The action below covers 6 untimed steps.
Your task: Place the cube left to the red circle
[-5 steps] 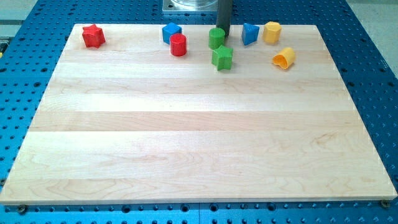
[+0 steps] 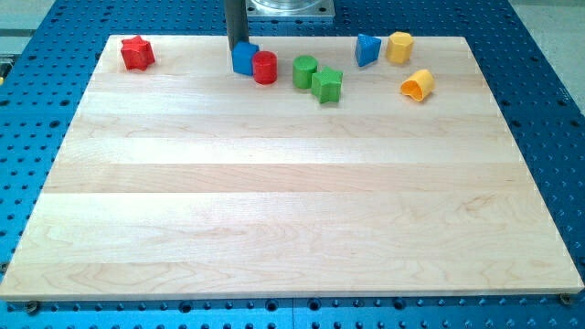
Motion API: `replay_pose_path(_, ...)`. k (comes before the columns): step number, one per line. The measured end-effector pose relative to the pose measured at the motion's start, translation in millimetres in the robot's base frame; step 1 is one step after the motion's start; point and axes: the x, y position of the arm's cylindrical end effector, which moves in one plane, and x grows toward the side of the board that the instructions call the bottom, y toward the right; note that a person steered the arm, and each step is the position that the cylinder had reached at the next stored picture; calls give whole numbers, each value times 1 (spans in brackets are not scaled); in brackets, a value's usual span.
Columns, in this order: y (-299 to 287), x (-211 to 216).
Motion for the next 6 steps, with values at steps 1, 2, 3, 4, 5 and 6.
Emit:
replay_pose_path(1,22,25)
replay_pose_path(2,5,-8)
replay_pose_path(3,-31,-1)
replay_pose_path(4,-14,47)
replay_pose_path(5,43,50)
replay_pose_path(6,-1,22)
